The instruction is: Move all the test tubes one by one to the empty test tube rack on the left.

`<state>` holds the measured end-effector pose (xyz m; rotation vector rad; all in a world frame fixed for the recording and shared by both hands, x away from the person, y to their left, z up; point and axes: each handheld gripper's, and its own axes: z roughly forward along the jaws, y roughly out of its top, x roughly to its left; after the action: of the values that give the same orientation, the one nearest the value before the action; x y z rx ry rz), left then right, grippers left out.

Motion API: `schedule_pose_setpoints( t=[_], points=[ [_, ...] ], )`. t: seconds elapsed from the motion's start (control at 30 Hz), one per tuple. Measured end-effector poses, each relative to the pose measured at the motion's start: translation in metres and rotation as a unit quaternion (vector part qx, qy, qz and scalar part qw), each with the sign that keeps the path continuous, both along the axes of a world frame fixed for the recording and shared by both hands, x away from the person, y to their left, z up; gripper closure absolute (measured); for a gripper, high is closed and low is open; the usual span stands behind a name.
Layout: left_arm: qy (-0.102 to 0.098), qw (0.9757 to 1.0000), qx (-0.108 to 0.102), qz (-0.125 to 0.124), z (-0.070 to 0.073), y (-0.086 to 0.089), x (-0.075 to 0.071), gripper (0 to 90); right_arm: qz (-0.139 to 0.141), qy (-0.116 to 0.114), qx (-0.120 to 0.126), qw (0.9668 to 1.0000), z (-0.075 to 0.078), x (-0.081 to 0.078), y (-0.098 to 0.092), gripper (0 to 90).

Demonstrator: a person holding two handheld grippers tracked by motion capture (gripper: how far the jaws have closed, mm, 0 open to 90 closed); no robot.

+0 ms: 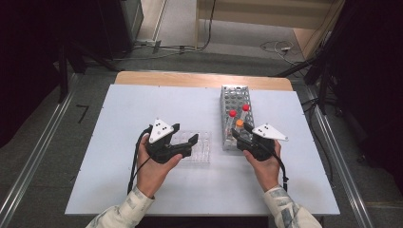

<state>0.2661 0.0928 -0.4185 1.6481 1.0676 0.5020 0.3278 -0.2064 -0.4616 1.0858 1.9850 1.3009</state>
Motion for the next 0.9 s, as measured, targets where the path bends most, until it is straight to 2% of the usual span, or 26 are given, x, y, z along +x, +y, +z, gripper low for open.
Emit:
schedule_pose_setpoints(
  t=[0.4, 0.7, 0.9],
  points=[
    [0.002, 1.0000, 0.002, -0.001, -0.001, 0.000, 0.000, 26.3, 0.002, 0.002, -0.005, 1.0000, -0.004, 0.006, 0.001, 69.4],
    [0.002, 1.0000, 0.001, -0.001, -0.001, 0.000, 0.000, 26.2, 0.001, -0.004, 0.000, 1.0000, -0.001, 0.005, -0.001, 71.6],
    [0.001, 1.0000, 0.001, -0.001, -0.001, 0.000, 0.000, 26.2, 0.001, -0.016, 0.008, 0.9998, 0.009, 0.001, -0.003, 71.6]
  ],
)
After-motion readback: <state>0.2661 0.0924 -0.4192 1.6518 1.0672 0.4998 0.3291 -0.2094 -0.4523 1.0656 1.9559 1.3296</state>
